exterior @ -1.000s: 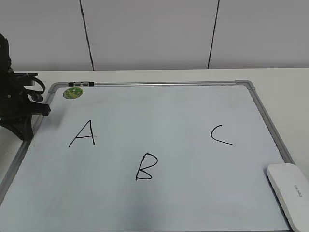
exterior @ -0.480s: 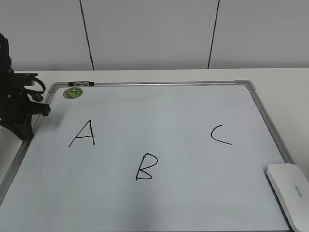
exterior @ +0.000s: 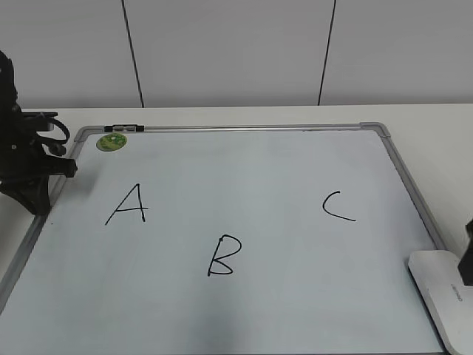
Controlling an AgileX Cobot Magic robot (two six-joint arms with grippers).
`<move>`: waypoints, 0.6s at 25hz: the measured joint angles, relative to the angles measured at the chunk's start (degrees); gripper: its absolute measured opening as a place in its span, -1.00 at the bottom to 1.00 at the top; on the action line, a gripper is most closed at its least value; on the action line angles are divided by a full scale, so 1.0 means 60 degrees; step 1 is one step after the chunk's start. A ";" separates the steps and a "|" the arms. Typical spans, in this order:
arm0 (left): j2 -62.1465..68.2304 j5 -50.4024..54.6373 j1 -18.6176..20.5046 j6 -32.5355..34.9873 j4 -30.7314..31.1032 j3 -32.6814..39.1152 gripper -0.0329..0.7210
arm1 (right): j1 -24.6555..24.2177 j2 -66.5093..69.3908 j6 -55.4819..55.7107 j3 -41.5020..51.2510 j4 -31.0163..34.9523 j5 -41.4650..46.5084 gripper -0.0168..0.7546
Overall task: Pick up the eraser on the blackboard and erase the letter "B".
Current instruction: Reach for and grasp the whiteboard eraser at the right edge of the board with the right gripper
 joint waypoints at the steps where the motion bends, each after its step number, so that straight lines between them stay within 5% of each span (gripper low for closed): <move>1: 0.0000 0.0000 0.0000 0.0000 0.0000 0.0000 -0.86 | 0.0116 0.0184 0.0069 0.0000 -0.0036 -0.0092 0.49; 15: 0.0000 0.0000 0.0000 0.0000 -0.0075 0.0000 -0.86 | 0.0443 0.2356 0.1037 -0.0057 -0.0671 -0.1104 0.79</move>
